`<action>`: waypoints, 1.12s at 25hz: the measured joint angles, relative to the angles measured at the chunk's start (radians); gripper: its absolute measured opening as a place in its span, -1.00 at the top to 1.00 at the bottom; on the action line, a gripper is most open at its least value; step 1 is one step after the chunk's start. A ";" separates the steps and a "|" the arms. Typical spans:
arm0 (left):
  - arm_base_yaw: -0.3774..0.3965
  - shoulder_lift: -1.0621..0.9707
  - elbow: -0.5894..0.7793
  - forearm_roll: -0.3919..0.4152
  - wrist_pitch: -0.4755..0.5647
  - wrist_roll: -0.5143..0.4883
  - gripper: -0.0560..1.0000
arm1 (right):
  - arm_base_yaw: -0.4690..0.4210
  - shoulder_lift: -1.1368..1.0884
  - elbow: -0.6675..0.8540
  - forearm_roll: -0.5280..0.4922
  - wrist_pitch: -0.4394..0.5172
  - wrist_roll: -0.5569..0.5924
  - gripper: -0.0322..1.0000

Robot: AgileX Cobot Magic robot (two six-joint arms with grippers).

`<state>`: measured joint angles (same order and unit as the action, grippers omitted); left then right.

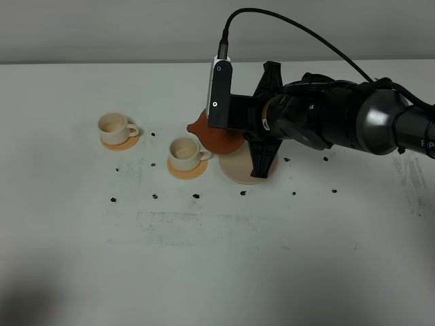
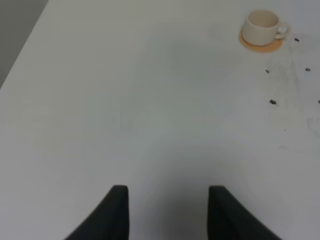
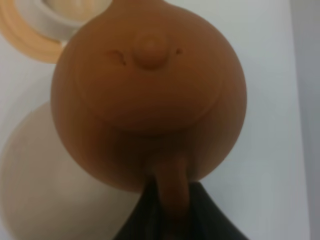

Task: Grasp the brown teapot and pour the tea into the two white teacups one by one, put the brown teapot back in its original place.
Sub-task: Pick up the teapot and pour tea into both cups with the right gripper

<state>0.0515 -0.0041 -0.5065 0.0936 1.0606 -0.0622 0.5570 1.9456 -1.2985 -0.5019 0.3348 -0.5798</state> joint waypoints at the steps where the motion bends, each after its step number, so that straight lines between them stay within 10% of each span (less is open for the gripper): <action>1: 0.000 0.000 0.000 0.000 0.000 0.000 0.15 | 0.000 0.001 0.000 -0.005 -0.001 0.002 0.72; 28: 0.000 0.000 0.000 0.000 0.000 0.001 0.15 | 0.016 0.028 0.001 -0.146 -0.004 0.004 0.72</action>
<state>0.0515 -0.0041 -0.5065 0.0936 1.0606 -0.0612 0.5734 1.9740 -1.2973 -0.6478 0.3307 -0.5756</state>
